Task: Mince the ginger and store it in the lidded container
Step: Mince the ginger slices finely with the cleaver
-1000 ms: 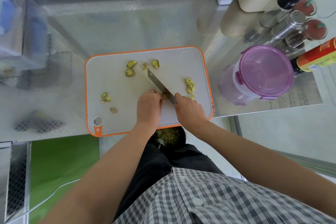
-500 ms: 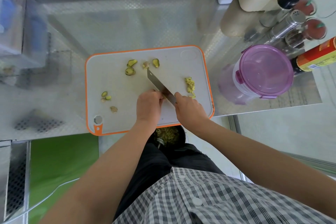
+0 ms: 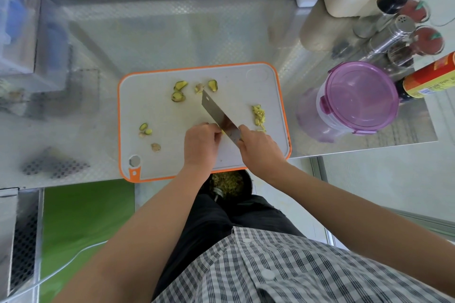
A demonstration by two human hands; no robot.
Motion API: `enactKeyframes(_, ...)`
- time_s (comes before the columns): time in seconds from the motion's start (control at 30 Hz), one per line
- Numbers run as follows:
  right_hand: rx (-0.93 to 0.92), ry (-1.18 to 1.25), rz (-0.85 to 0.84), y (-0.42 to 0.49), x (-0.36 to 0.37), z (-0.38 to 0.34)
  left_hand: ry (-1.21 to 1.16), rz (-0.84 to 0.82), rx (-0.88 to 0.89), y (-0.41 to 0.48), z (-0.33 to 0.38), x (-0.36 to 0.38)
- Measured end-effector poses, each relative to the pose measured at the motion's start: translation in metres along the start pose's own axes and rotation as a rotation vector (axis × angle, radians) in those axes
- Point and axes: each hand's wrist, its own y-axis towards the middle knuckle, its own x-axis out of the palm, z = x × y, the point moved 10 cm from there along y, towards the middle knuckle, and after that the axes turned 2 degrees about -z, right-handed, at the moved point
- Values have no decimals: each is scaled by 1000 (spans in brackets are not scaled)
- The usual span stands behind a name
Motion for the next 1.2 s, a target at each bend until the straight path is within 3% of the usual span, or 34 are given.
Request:
enactKeyframes(0.3, 40, -13, -8, 10, 13, -2, -24, -5, -2, 1, -4, 6)
enactKeyframes(0.67, -26, 19, 15, 3, -1, -2, -261, 9, -279, 0, -31, 5)
enactKeyframes(1.2, 8, -22, -32, 13, 12, -6, -485, -48, -477, -6, -44, 16)
